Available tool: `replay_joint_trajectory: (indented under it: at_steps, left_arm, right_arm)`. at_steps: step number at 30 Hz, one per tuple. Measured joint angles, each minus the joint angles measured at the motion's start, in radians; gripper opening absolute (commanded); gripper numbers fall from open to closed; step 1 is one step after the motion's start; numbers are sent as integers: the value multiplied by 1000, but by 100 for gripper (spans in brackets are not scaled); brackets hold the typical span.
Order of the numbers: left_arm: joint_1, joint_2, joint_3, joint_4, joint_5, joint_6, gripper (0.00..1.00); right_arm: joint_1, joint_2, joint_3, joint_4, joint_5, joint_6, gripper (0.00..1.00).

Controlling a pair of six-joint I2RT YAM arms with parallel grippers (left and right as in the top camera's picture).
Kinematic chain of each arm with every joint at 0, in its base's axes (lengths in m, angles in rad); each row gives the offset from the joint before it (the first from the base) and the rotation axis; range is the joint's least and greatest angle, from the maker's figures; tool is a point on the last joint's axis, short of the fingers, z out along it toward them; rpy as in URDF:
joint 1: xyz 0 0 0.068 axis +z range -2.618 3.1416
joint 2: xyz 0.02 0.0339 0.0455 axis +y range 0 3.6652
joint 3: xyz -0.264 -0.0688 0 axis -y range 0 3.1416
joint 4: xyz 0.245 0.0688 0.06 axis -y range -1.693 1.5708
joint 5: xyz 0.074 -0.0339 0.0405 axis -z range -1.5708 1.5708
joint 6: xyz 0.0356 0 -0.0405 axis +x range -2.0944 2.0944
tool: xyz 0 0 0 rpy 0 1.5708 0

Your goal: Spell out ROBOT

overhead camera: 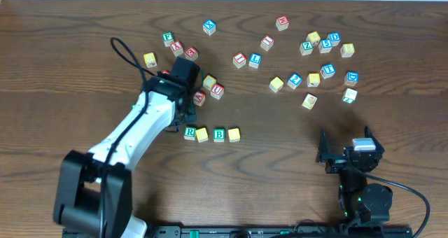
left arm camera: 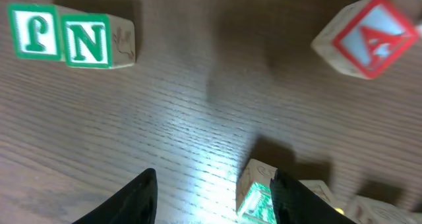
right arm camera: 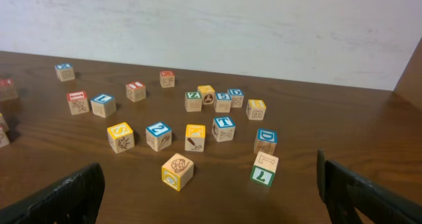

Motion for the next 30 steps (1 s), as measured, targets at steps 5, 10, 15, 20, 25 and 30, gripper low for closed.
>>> replay_joint_trajectory:
  at_steps: [5, 10, 15, 20, 25, 30]
  left_arm:
    - [0, 23, 0, -9, 0, 0, 54]
    - [0, 23, 0, -18, 0, 0, 54]
    - [0, 23, -27, -24, 0, 0, 53]
    - [0, 23, -69, -33, 0, 1, 38]
    - [0, 23, -75, -35, -4, 19, 20]
    - [0, 23, -76, -35, -5, 24, 19]
  right_arm:
    - [0, 0, 0, 0, 0, 0, 99]
    - [0, 0, 0, 0, 0, 0, 99]
    - [0, 0, 0, 0, 0, 0, 99]
    - [0, 0, 0, 0, 0, 0, 99]
    - [0, 0, 0, 0, 0, 0, 99]
    - [0, 0, 0, 0, 0, 0, 99]
